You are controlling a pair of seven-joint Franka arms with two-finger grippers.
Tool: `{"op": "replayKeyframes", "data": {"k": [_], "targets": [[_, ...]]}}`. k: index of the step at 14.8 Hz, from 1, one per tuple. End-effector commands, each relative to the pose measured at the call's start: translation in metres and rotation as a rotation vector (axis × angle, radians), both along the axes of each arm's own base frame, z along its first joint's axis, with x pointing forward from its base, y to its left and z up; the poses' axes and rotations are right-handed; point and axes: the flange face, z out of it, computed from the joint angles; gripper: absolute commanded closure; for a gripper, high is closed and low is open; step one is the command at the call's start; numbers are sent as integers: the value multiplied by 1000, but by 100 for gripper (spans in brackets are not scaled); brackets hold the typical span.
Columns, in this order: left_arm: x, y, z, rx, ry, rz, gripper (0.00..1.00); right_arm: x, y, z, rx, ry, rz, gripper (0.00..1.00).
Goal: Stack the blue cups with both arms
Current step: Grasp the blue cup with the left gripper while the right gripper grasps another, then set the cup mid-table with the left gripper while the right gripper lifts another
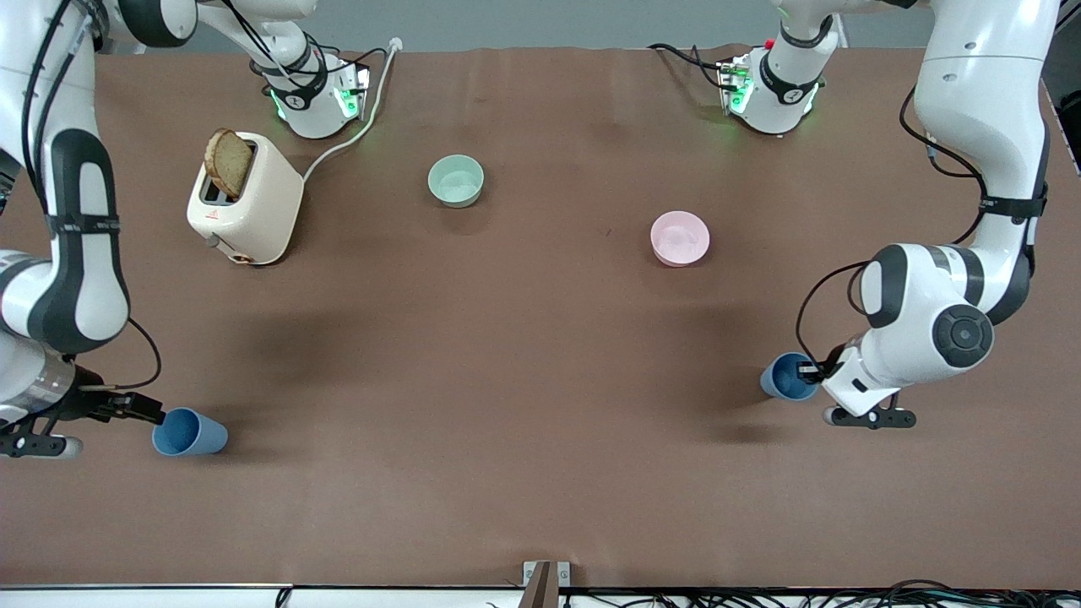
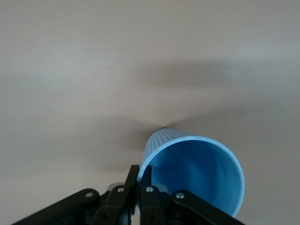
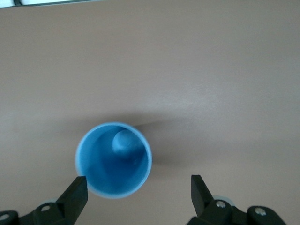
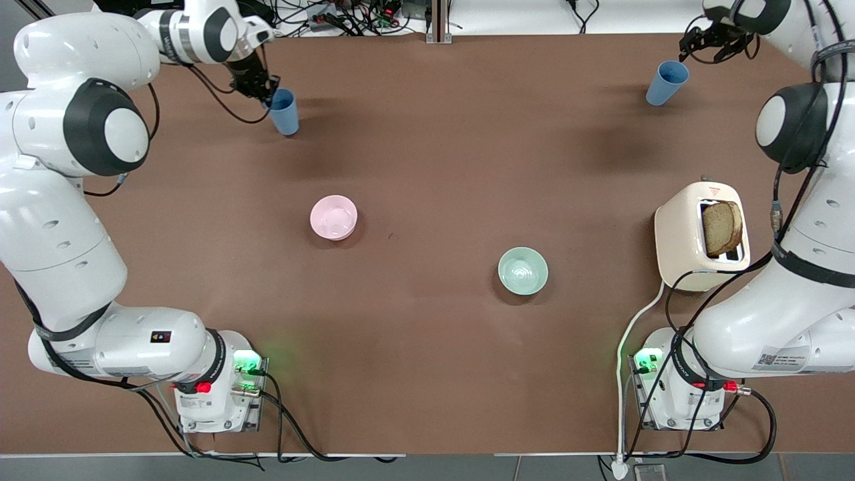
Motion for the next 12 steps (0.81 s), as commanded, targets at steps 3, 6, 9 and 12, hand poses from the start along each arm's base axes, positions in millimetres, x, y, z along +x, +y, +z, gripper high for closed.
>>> {"op": "replayKeyframes", "data": {"k": [3, 6, 9, 12], "targets": [[-41, -143, 45, -82, 31, 121, 100, 8, -9, -29, 16, -41, -17, 11], [-75, -241, 49, -92, 47, 220, 100, 11, -5, -41, 4, -61, -27, 32], [-111, -336, 35, -89, 68, 295, 100, 10, -3, -50, 7, -49, -28, 71], [-141, -399, 8, -92, 36, 340, 100, 9, 5, -55, 34, -38, -35, 93]]}}
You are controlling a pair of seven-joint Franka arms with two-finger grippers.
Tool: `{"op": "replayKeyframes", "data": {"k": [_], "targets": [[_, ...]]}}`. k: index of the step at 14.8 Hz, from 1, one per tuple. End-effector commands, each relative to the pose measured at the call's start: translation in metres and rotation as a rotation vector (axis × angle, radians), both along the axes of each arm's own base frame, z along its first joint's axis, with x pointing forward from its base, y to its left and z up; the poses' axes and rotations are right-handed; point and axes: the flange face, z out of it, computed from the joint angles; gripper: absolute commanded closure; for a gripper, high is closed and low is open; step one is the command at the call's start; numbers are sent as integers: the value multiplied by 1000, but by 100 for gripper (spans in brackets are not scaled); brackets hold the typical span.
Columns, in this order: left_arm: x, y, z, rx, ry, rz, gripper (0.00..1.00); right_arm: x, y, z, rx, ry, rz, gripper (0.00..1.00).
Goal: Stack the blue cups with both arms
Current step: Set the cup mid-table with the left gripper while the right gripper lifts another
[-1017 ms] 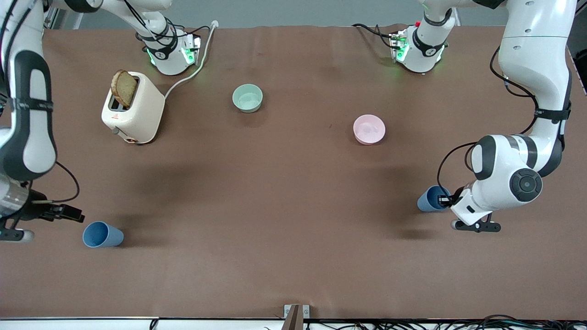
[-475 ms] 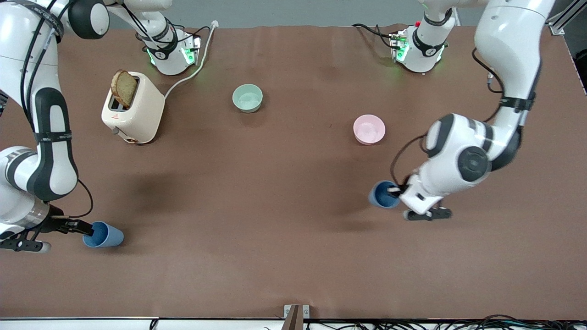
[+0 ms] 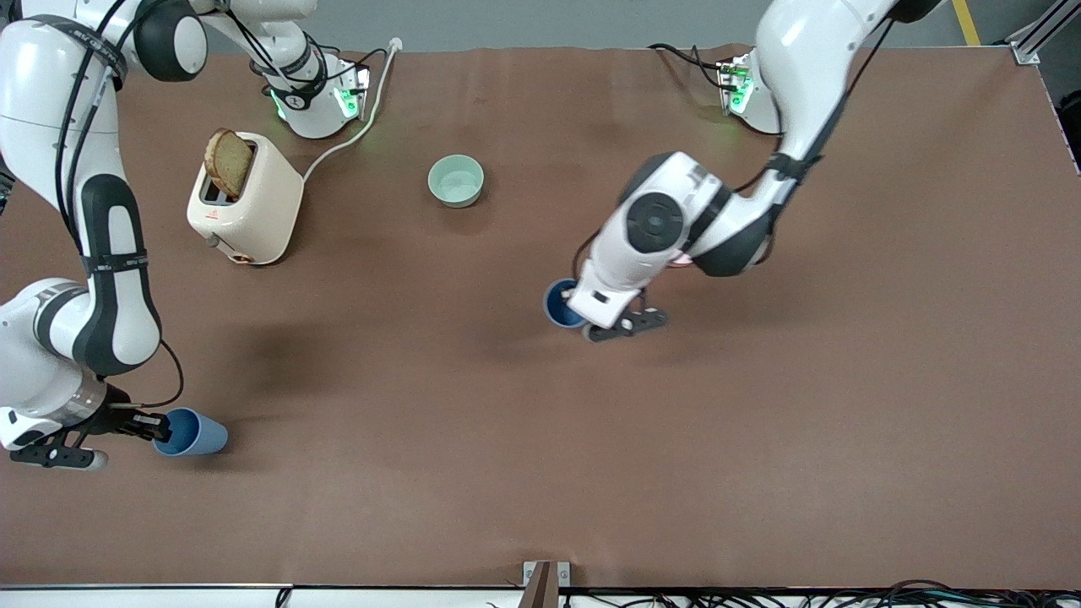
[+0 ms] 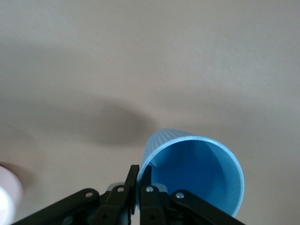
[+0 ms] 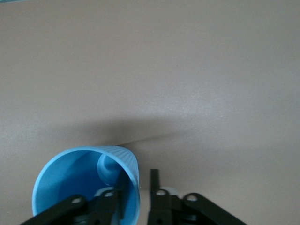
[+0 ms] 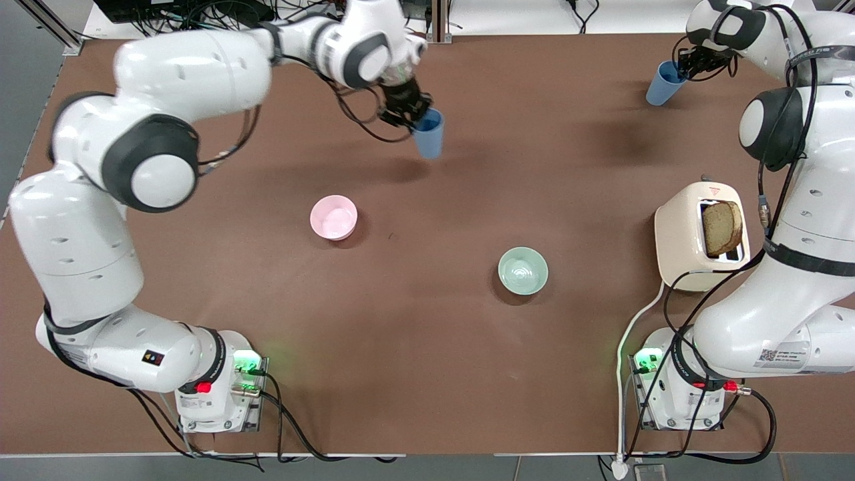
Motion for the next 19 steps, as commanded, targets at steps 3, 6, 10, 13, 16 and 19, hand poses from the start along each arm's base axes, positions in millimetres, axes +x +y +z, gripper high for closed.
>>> {"op": "replayKeyframes", "data": {"k": [3, 6, 10, 13, 16, 19], "targets": [[-13, -56, -37, -38, -67, 85, 100, 0, 12, 16, 49, 7, -14, 94], [-21, -63, -46, -34, -65, 69, 83, -8, 26, 91, 92, 20, 17, 94], [-21, -63, -39, -33, -70, 68, 63, -32, 77, 193, 159, 65, -83, 94], [-5, -53, -7, -46, -124, 76, 0, -55, 152, 241, 198, 93, -143, 96], [51, 6, 79, -38, -176, 170, 0, -90, 251, 268, 170, 114, -191, 97], [88, 81, 153, 16, -198, 179, 0, -124, 357, 269, 196, 159, -223, 100]]}}
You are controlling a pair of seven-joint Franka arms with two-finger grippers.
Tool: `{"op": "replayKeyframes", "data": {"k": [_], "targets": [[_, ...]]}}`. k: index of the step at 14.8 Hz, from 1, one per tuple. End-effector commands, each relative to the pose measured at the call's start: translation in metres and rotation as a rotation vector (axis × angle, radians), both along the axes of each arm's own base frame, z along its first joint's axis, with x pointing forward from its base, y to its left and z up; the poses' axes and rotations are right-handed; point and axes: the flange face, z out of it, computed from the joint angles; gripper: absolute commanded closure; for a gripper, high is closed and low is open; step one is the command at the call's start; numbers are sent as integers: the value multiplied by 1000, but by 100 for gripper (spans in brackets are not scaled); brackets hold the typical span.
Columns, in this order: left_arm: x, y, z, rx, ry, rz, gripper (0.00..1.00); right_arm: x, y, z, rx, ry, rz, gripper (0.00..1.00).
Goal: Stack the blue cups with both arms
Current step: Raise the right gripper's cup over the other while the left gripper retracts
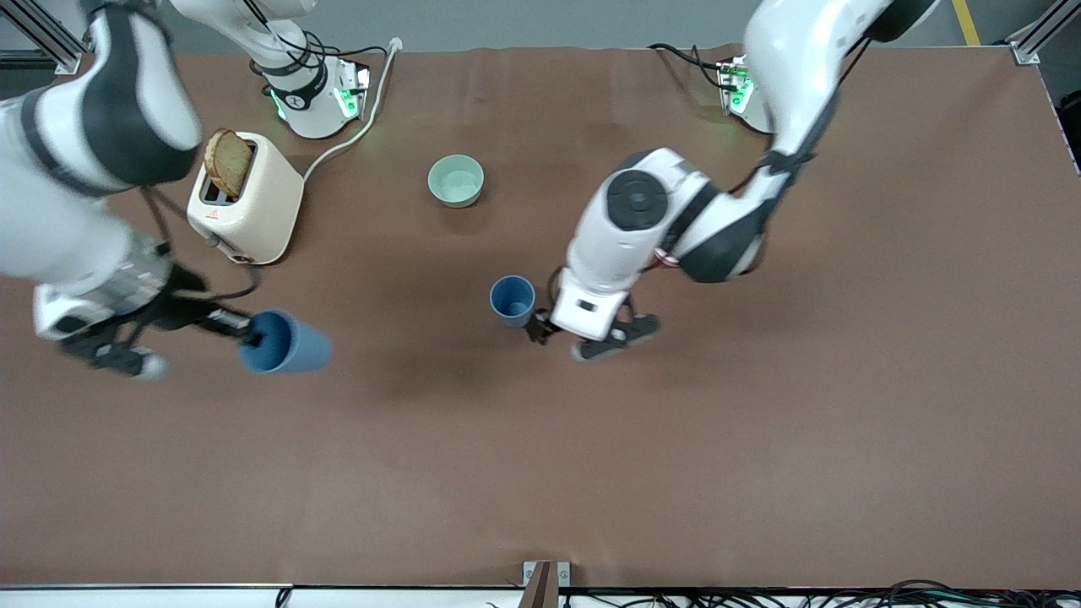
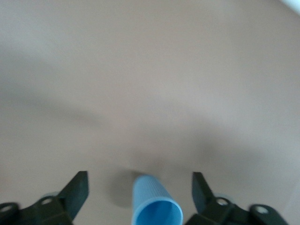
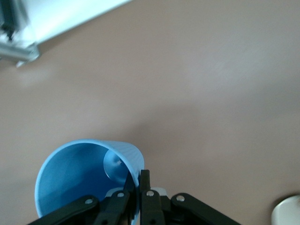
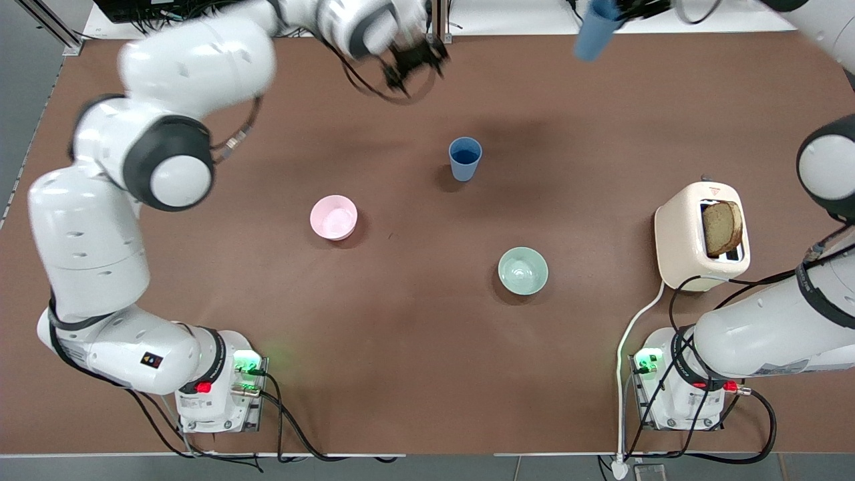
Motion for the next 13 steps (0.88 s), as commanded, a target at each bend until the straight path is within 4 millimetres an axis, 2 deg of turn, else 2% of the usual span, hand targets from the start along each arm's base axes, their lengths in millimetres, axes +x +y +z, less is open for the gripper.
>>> {"op": "replayKeyframes", "data": {"k": [1, 2, 4, 5, 7, 10, 13], "targets": [[23, 83, 74, 75, -53, -41, 0, -39, 78, -4, -8, 32, -56, 100], [27, 115, 92, 108, -53, -79, 0, -53, 113, -4, -22, 24, -40, 100], [27, 175, 128, 176, -26, -142, 0, -64, 160, -28, -51, 25, -62, 100], [26, 199, 145, 196, -33, -175, 0, -70, 183, -38, -47, 16, -76, 100], [22, 235, 172, 225, -51, -249, 0, -80, 216, -63, -59, 21, -88, 100], [11, 279, 197, 254, -25, -309, 0, -95, 247, -103, -115, 19, -81, 100], [-8, 309, 221, 287, -12, -392, 0, -116, 256, -140, -125, 11, -57, 100]]}}
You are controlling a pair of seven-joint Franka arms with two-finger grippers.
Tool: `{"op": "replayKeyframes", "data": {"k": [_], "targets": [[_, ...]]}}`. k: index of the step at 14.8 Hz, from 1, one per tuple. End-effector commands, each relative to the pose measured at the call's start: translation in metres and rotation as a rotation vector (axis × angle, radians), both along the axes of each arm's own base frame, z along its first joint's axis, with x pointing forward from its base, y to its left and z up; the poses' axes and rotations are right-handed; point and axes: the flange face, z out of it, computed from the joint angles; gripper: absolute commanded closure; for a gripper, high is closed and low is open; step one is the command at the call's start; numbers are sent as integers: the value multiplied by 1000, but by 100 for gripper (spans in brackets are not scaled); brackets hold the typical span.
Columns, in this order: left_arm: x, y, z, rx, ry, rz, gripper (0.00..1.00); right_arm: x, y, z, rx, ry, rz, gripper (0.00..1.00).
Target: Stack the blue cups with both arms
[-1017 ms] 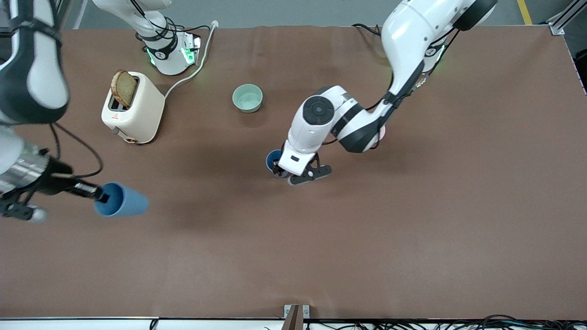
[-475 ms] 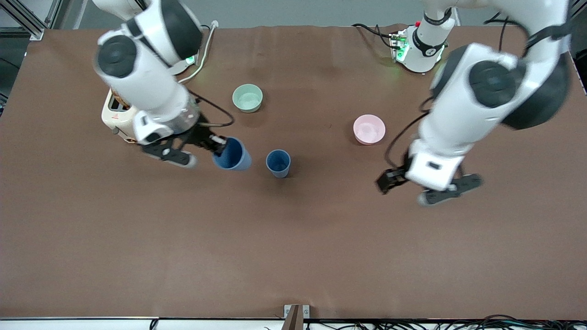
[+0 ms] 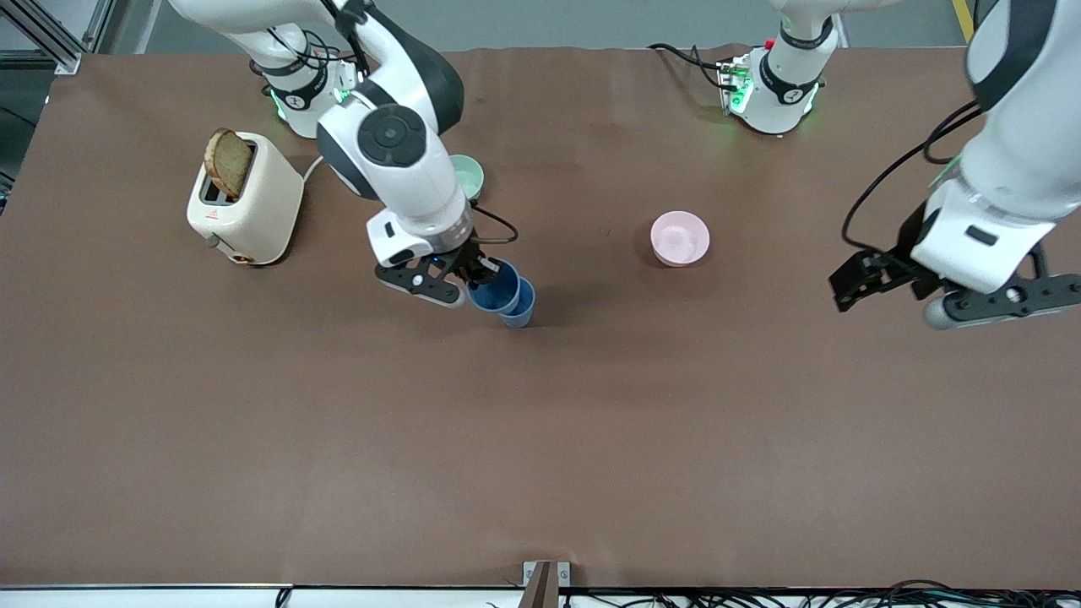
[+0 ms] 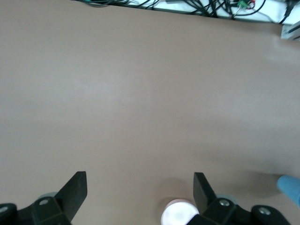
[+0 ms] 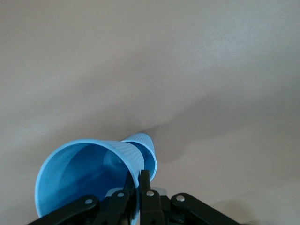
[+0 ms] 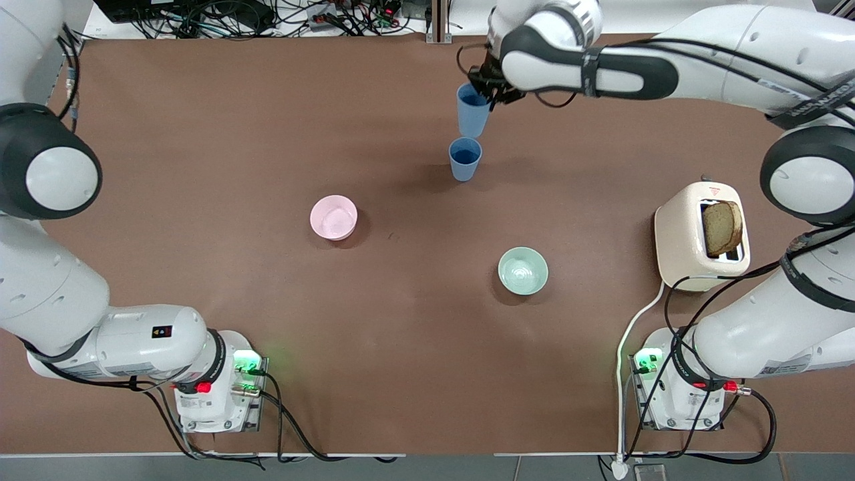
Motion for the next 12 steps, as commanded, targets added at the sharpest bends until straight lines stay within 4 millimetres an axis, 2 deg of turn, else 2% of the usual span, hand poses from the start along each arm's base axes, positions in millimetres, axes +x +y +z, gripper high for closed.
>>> {"op": "replayKeyframes", "data": {"k": [1, 2, 4, 6, 12], "targets": [[-27, 32, 19, 49, 9, -74, 0, -20, 8, -22, -2, -34, 13, 100], [-38, 35, 21, 43, 19, -105, 0, -21, 8, -25, -9, -48, 18, 100], [-53, 59, 23, 10, 34, -89, 0, -20, 9, -33, -21, -64, 11, 100], [-65, 68, 21, 9, 49, -121, 0, -23, 12, -40, -28, -58, 16, 100], [-80, 91, 21, 2, 65, -130, 0, -25, 18, -70, -35, -38, 45, 97]]}}
